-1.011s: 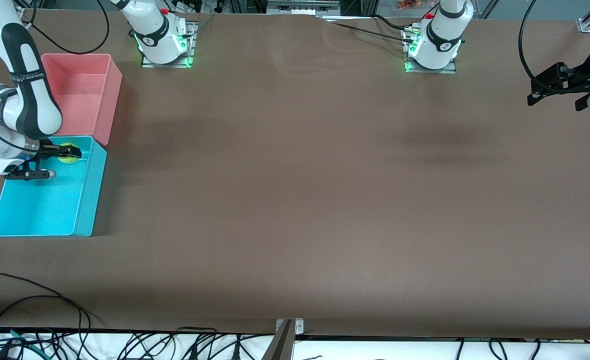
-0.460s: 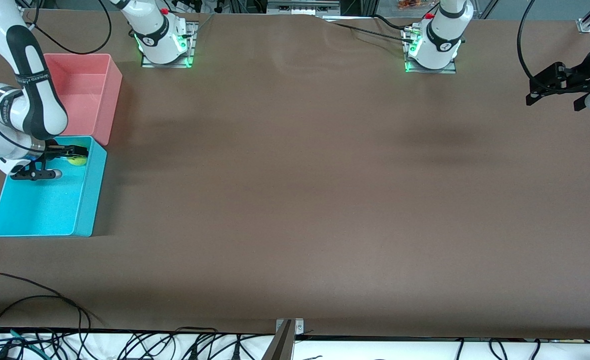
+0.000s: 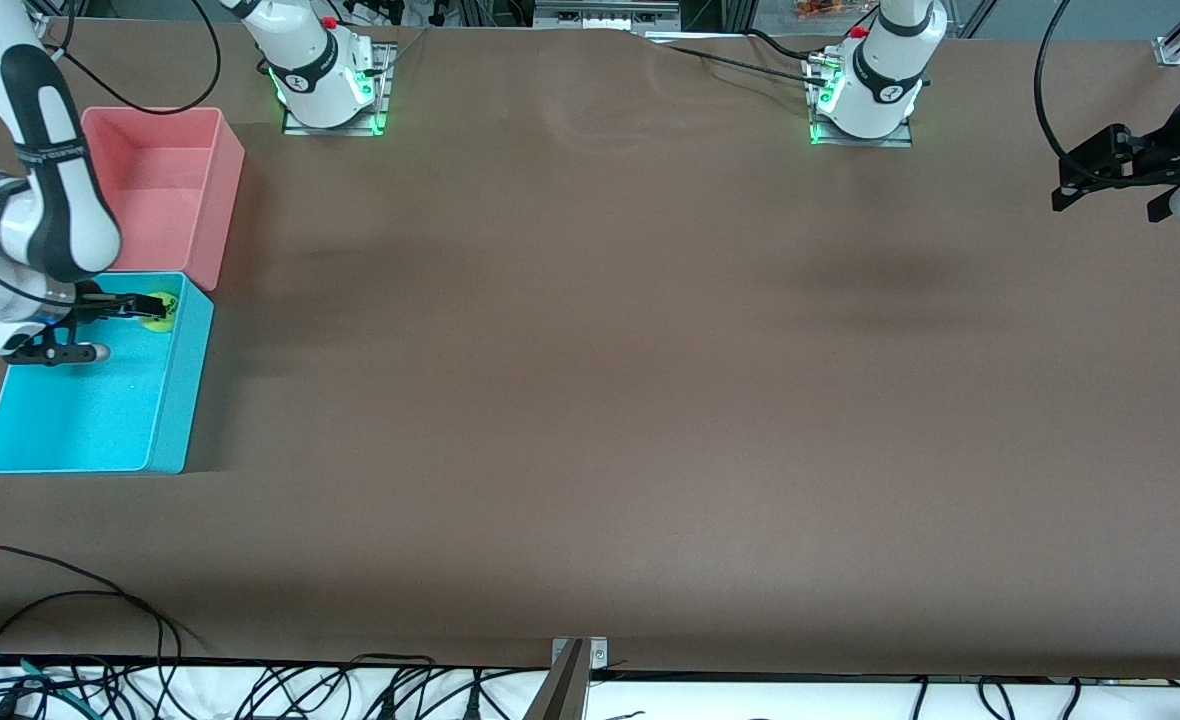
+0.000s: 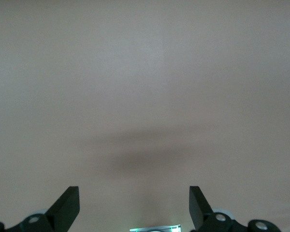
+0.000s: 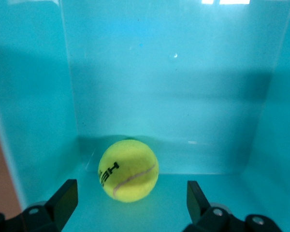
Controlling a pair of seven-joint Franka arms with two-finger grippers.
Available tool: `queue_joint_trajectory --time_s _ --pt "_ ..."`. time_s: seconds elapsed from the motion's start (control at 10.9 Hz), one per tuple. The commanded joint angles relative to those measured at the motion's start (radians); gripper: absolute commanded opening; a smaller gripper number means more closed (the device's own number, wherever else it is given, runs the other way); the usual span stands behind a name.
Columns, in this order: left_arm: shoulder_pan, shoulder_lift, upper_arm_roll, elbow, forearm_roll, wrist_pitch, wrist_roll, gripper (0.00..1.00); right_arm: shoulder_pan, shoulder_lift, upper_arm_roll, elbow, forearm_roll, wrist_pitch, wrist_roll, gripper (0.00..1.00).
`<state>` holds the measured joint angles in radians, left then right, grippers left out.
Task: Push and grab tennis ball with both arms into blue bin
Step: 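Open the right gripper to drop the ball into the blue bin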
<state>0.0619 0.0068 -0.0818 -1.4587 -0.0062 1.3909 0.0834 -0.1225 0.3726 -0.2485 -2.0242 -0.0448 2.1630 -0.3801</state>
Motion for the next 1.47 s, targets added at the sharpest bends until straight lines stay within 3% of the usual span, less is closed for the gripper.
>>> queue_joint_trajectory --time_s 0.0,0.37,0.64,0.92,1.1,1.2,1.38 --pt "-0.007 0.016 0.002 0.037 0.000 -0.024 -0.004 1.00 0.007 -0.012 0.005 0.223 0.020 -0.271 -0.011 1.00" --pt "-0.010 0.015 -0.001 0.037 -0.003 -0.024 -0.007 1.00 0.014 -0.015 0.006 0.491 0.103 -0.593 -0.006 1.00" --pt "-0.010 0.016 0.004 0.037 -0.008 -0.023 -0.004 1.00 0.035 -0.052 0.006 0.570 0.105 -0.715 0.039 1.00" --pt "-0.014 0.016 0.001 0.038 -0.002 -0.023 -0.005 1.00 0.034 -0.174 0.080 0.482 0.102 -0.671 0.200 1.00" --pt "-0.014 0.015 -0.010 0.037 0.003 -0.024 -0.005 1.00 0.029 -0.359 0.129 0.257 0.099 -0.466 0.245 1.00" --pt "-0.010 0.016 -0.010 0.038 0.005 -0.024 -0.005 1.00 0.029 -0.417 0.162 0.195 0.089 -0.380 0.244 1.00" --pt "-0.010 0.016 -0.009 0.038 0.003 -0.024 -0.005 1.00 0.065 -0.443 0.176 0.200 0.089 -0.362 0.298 1.00"
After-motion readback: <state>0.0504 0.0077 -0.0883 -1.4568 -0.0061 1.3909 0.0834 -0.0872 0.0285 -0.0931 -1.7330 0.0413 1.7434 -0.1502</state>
